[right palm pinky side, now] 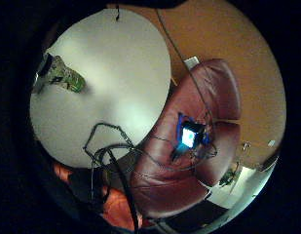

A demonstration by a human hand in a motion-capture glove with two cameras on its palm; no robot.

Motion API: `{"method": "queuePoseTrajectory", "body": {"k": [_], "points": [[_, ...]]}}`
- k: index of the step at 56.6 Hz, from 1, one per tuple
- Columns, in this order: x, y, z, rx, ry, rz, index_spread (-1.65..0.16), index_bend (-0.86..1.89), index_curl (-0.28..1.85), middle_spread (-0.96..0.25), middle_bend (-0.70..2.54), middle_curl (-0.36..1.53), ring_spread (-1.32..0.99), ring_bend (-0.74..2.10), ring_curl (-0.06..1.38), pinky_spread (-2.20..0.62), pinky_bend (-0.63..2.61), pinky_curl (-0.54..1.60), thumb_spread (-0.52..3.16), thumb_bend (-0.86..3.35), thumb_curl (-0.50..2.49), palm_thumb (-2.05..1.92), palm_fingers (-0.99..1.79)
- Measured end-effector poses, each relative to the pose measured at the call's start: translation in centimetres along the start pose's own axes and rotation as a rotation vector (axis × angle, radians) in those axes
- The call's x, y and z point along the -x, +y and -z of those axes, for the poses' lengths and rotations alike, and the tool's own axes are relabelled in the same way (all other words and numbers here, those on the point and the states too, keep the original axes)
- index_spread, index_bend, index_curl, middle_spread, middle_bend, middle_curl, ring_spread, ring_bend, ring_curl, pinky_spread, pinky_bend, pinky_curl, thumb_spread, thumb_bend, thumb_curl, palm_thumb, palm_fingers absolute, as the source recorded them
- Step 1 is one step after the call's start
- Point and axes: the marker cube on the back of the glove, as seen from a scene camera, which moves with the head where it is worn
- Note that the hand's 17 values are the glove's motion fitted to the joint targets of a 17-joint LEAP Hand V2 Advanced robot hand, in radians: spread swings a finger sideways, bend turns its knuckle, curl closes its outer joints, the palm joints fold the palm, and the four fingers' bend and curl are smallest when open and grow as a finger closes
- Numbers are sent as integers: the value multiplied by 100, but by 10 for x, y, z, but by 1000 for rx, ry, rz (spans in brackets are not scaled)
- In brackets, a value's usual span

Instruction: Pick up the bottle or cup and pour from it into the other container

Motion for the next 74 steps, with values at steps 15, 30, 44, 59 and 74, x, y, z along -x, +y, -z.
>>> {"method": "queuePoseTrajectory", "body": {"k": [15, 30, 44, 59, 74], "points": [[-22, -37, -34, 189, -293, 10, -41, 11, 21, -18, 22, 33, -9, 34, 28, 22, 42, 34, 93, -3, 33, 59, 10], [-19, -65, -54, 405, -591, 117, -44, 17, 24, -22, 23, 34, -9, 25, 26, 22, 36, 33, 88, -3, 34, 59, 7], [-26, -73, -94, 414, -730, 127, -47, 16, 25, -24, 19, 33, -8, 21, 26, 22, 35, 34, 84, -3, 33, 58, 2], [-16, -86, -105, 486, -825, 180, -48, 16, 25, -24, 19, 32, -8, 20, 26, 22, 34, 34, 82, -3, 34, 60, 2], [-12, -88, -127, 487, -808, 176, -48, 12, 22, -23, 18, 32, -7, 21, 27, 23, 38, 35, 81, -3, 34, 60, -5]]}}
